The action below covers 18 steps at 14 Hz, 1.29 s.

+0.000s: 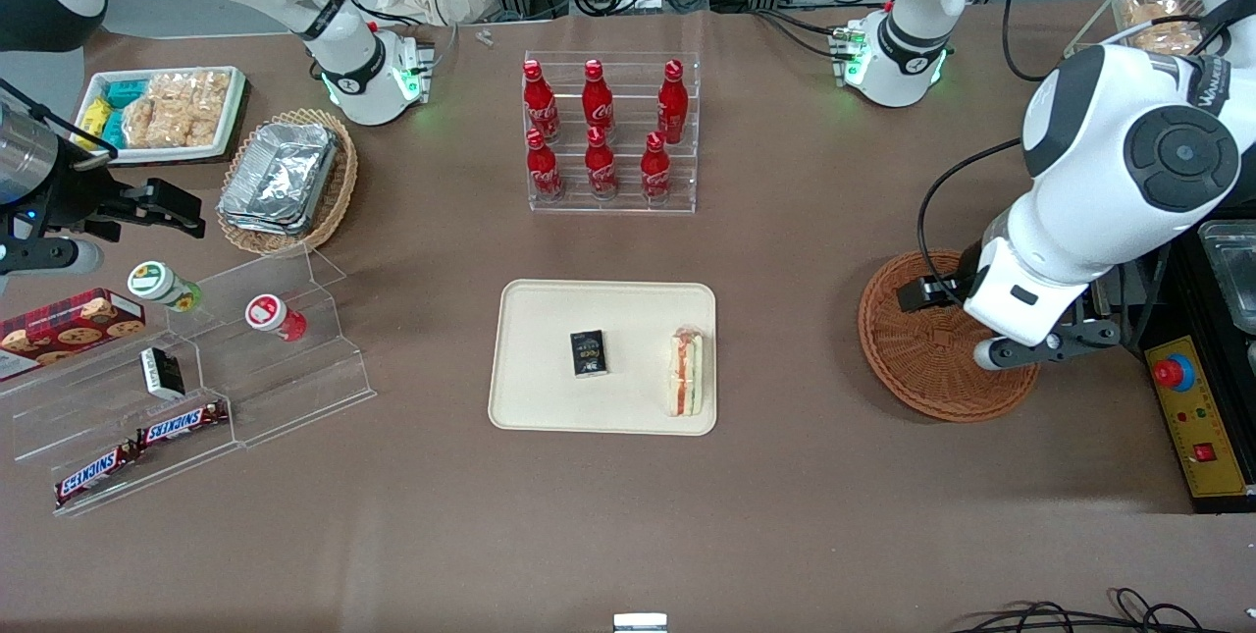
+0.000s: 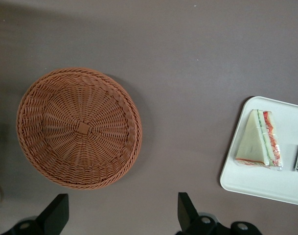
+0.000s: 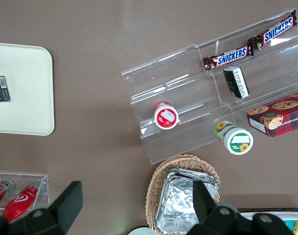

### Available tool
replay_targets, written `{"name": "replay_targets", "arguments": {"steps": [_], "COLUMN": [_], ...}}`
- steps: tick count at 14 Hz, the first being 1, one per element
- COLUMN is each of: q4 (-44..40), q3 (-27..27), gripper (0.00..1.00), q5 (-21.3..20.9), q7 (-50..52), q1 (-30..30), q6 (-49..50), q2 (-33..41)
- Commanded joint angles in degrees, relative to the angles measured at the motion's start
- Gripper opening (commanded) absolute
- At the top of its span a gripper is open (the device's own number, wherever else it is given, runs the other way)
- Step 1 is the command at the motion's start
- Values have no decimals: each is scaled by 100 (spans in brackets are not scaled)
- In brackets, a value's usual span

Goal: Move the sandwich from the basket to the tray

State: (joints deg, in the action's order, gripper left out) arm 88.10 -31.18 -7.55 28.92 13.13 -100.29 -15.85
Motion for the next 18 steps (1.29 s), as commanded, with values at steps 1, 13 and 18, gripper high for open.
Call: {"name": "replay_targets", "arguments": {"steps": [1,13,18], "q4": [172,1624,378], "q3": [-20,2204,2186], "gripper": [100,100,100], "q5": [113,1001,896], "q7": [-141,-1758,-2328], "q1": [119,-1155,-1146], "q6": [-8,-88,955], "q2": [170,1700,876]}}
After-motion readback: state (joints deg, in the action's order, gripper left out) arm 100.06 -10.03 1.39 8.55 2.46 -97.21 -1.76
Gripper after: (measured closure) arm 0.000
